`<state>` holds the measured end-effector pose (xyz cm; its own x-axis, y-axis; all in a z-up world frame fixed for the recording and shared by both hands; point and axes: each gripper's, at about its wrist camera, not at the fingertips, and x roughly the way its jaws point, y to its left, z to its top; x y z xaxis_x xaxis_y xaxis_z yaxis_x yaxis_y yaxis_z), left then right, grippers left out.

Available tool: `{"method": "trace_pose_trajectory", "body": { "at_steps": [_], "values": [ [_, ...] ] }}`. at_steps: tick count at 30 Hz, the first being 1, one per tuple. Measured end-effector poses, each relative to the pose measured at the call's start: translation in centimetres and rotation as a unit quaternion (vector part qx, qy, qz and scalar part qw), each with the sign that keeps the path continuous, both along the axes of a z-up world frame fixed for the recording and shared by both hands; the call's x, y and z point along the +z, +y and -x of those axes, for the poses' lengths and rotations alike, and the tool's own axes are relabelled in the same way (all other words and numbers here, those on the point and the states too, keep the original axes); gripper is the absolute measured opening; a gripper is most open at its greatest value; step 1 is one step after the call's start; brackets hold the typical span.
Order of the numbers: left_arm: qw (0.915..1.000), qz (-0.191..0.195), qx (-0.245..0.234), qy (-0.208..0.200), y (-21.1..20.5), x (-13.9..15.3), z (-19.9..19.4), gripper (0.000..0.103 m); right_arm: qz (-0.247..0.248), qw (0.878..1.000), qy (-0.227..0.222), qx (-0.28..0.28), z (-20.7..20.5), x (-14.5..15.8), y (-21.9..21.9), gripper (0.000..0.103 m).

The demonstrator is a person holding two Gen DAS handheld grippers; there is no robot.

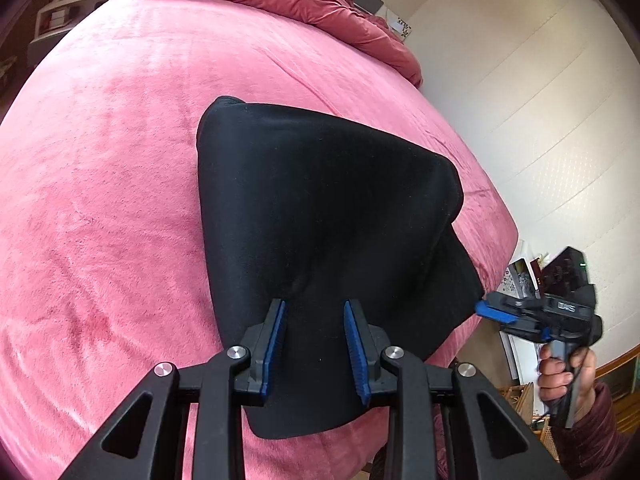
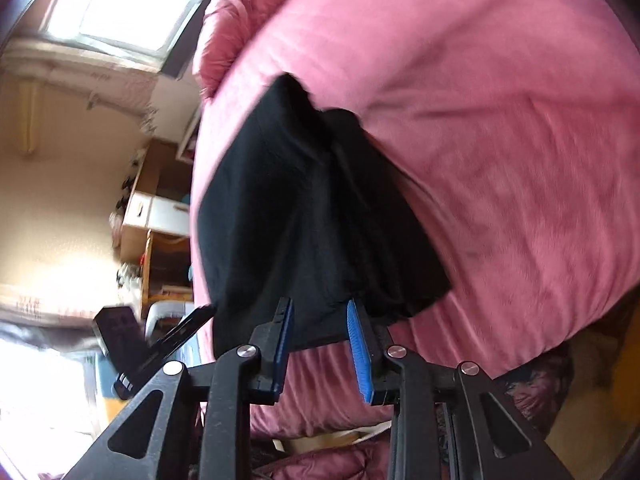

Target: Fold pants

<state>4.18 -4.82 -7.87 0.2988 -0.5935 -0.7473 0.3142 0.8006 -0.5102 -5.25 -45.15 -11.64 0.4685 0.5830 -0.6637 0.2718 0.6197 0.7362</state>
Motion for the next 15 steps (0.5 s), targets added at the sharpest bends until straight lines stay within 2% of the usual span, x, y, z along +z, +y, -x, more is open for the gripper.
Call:
{"method": "trace_pose_trajectory", "body": {
  "at_steps": [4,6,8,12,15],
  "values": [
    [0.9999,-0.004,-0.003,-0.012,0.2,0.7,0.6,0.030,-0.014,0.999,0.004,-0.036,-0.6,-1.7,-0.2,0.028],
    [0.9998,-0.005,-0.003,-0.018,0.0,0.9,0.8,0.030,-0.003,0.999,0.001,-0.040,-0.9,-1.6,-0.1,0.013],
    [0.9996,-0.003,-0.007,-0.026,-0.1,1.2,1.0,0.030,0.027,0.999,-0.004,-0.025,-0.9,-0.8,0.3,0.009],
    [0.9990,-0.004,-0.032,-0.030,-0.6,1.3,1.4,0.030,0.059,0.998,-0.035,0.009,0.7,1.8,0.6,0.008],
    [0.9982,-0.030,-0.049,-0.017,-1.8,0.3,1.4,0.030,0.080,0.997,-0.018,0.009,1.2,1.0,0.4,0.008]
  ]
}}
